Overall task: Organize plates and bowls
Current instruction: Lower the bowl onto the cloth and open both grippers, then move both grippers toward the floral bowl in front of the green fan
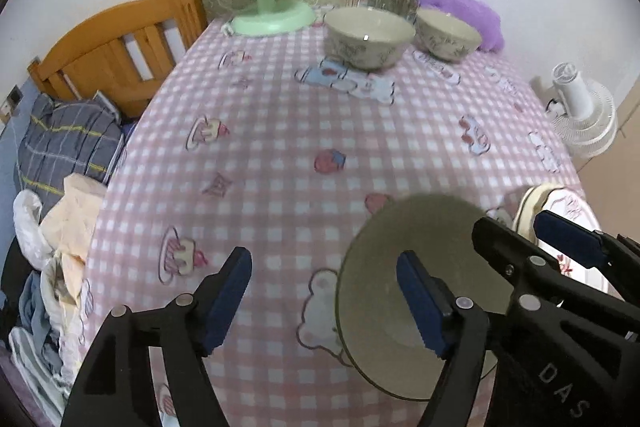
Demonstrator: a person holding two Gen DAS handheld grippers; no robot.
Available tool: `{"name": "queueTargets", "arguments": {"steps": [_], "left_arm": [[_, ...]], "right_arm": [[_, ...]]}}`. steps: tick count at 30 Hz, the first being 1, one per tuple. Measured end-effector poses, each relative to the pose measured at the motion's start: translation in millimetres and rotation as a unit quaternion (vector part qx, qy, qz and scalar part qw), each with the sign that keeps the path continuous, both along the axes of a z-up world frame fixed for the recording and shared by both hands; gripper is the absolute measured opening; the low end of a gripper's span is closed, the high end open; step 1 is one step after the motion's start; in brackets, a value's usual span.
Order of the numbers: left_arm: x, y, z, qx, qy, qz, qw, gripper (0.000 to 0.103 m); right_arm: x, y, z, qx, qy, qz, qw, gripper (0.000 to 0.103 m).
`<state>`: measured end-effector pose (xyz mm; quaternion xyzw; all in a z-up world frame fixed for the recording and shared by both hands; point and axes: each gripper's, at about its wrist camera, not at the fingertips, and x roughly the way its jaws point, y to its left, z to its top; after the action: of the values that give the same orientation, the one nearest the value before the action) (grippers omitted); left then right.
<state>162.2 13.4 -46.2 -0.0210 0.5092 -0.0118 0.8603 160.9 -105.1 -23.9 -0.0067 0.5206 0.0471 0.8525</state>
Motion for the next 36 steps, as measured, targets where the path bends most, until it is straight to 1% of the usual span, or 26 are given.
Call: {"name": "queueTargets", "arguments": {"steps": [8,10,13,17,21,24,27,31,36], "left_arm": [[18,13,23,-0.002,-0.015,-0.036,0.9992,0.078],[27,14,27,-0.002,-0.018,-0.046,0.9988,0.078],[43,14,31,-0.007,-0.024,-0.058,0.998,0.078],[66,13,38,-0.011,-0.035,-0.062,0.9974,0.078],[91,10,49,0.002,-0.055,-0.052,0.9972,0.078],[111,7,54,0.007,-0.066,-0.037,0.9971,0.078],[132,2,57,0.009,-0.067,-0.016,0.9976,0.075],[153,-3,58,0.018,-0.073,0.005,0.9971,0.075],[181,-11,53,0.033,-0.074,0.032,0.9962,0.075]], "right_arm": [[11,13,23,0.003,-0.016,-0.033,0.999,0.07],[15,15,28,0.002,-0.021,-0.044,0.999,0.075],[27,16,33,0.007,-0.028,-0.057,0.998,0.076],[50,16,41,-0.001,-0.039,-0.064,0.997,0.076],[72,15,50,-0.004,-0.053,-0.065,0.996,0.076],[97,11,56,-0.003,-0.066,-0.06,0.996,0.076],[120,7,58,0.002,-0.07,-0.048,0.996,0.076],[148,3,60,0.004,-0.078,-0.031,0.996,0.076],[182,1,52,0.017,-0.076,-0.012,0.997,0.076]]}}
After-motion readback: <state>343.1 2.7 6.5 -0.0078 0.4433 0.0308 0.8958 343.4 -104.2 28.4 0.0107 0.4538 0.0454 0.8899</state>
